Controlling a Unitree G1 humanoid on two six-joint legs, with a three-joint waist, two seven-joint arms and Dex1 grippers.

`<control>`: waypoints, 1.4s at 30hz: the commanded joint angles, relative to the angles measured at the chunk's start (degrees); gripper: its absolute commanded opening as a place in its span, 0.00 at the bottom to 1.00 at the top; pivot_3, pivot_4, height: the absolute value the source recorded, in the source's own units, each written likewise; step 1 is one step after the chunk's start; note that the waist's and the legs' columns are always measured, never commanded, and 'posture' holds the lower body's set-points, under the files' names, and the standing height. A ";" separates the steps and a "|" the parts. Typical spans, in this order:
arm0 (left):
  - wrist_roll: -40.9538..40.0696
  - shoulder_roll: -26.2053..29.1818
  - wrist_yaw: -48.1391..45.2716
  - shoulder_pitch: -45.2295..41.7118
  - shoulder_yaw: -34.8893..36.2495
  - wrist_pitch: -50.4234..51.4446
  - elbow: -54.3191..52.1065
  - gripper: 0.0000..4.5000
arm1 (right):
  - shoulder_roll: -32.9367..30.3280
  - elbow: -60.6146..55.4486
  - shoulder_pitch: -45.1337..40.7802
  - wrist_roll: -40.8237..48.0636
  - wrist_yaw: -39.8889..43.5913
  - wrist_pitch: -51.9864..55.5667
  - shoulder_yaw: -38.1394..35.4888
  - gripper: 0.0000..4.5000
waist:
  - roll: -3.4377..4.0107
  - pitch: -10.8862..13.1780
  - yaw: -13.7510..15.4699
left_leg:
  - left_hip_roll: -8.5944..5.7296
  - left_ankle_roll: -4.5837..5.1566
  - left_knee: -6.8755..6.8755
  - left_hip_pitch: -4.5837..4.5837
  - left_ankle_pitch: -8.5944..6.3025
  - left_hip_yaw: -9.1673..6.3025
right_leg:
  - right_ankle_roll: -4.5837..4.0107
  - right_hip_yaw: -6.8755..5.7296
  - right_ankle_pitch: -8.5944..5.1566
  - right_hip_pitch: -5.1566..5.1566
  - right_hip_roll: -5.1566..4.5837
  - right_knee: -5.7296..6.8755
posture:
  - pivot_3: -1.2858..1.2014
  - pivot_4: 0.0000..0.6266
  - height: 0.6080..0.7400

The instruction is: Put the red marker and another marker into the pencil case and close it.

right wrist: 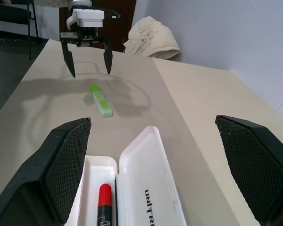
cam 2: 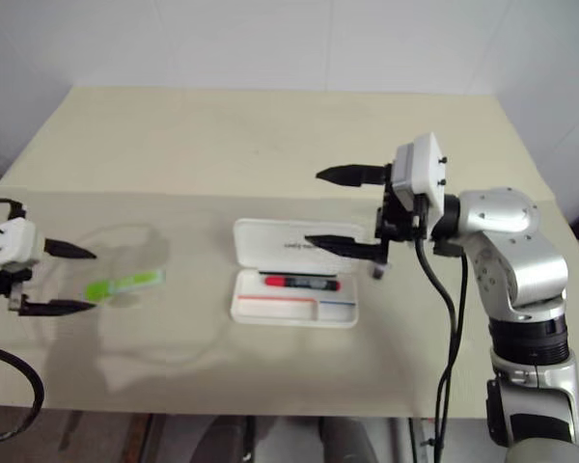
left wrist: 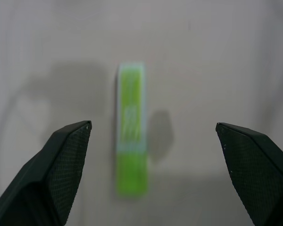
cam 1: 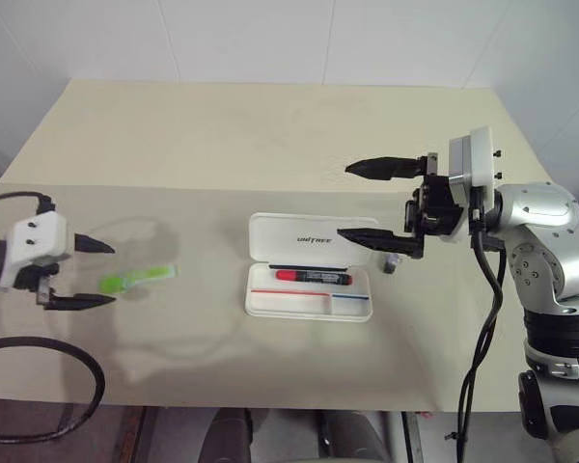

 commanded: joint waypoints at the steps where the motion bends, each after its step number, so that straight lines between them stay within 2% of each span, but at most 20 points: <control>1: 3.81 0.12 -2.15 -4.53 -3.48 -4.09 5.79 1.00 | -0.06 -2.31 0.17 0.80 -1.44 -0.72 -0.91 1.00 | 0.00 0.00 -0.06 | 0.00 0.00 -0.01 0.00 0.00 0.02 | 0.00 0.01 0.00 -0.01 0.00 -0.01 | 0.52 0.24 1.00; 6: 8.56 -3.26 -3.80 -11.14 -9.18 -9.25 16.09 1.00 | -0.85 -3.80 1.29 1.37 -2.80 -0.20 -1.45 1.00 | 0.00 0.00 -0.13 | 0.02 -0.01 -0.08 0.00 0.00 0.07 | 0.00 0.01 0.00 -0.06 0.00 0.01 | 0.52 0.24 1.00; 9: 12.25 -5.41 -1.79 -12.91 -12.12 -12.63 20.15 1.00 | -1.49 -5.43 2.28 1.91 -4.10 0.53 -2.36 1.00 | -0.02 -0.01 -0.17 | 0.08 -0.01 -0.07 0.00 0.00 0.12 | 0.00 0.02 0.00 -0.09 0.02 0.03 | 0.52 0.24 1.00; 13: 14.17 -7.47 -0.26 -15.40 -13.46 -14.68 24.48 1.00 | -1.93 -7.05 3.16 2.70 -5.66 1.27 -2.95 1.00 | -0.03 -0.01 -0.06 | 0.12 -0.01 -0.05 0.00 0.00 0.12 | 0.00 0.02 0.00 -0.09 0.06 0.06 | 0.52 0.24 1.00; 24: 16.30 -8.34 2.00 -15.76 -13.64 -17.94 26.91 0.24 | -2.66 -8.37 4.65 3.54 -7.19 1.35 -3.72 1.00 | -0.03 -0.02 0.10 | 0.11 0.30 0.05 0.20 0.36 0.12 | -0.16 0.03 0.15 -0.07 0.10 0.54 | 0.52 0.24 1.00; 31: 13.08 -8.90 0.58 -14.70 -12.02 -17.12 23.62 0.23 | -3.78 -7.30 5.30 3.46 -6.32 0.68 -3.61 1.00 | -0.03 -0.02 -0.03 | 0.12 0.53 0.05 0.22 0.56 0.12 | -0.23 0.04 0.36 -0.07 0.14 0.54 | 0.52 0.24 1.00; 42: -2.81 -9.71 -4.95 -10.05 -5.31 -1.53 -3.17 0.23 | -4.47 -4.17 6.62 1.94 -4.82 -1.06 -3.04 1.00 | -0.20 0.03 -0.30 | 0.19 0.46 -0.15 0.08 0.52 0.14 | -0.19 0.02 0.37 -0.14 0.14 0.34 | 0.52 0.24 1.00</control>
